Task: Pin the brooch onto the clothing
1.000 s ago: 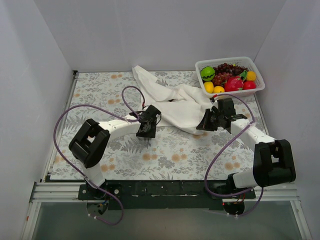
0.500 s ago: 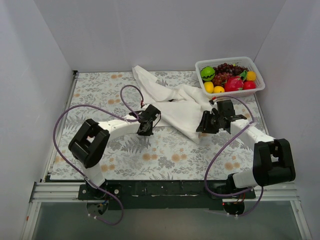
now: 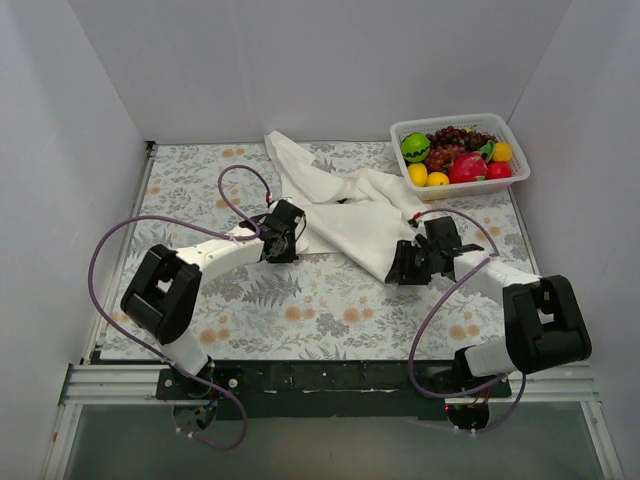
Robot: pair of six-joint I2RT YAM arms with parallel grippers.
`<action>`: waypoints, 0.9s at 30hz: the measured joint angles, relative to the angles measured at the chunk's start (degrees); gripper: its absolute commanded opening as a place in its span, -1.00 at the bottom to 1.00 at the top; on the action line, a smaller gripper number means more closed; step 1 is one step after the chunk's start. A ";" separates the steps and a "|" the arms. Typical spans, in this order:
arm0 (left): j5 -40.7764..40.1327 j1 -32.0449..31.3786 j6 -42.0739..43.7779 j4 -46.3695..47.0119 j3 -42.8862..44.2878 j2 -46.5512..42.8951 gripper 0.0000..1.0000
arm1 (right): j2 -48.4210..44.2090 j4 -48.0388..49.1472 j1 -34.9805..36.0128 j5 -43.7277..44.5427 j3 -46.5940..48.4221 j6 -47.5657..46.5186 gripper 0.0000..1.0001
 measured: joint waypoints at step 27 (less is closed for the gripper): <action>2.54 5.35 12.33 -9.51 54.05 -5.46 -1.00 | -7.32 6.60 3.21 3.19 51.71 4.39 -0.97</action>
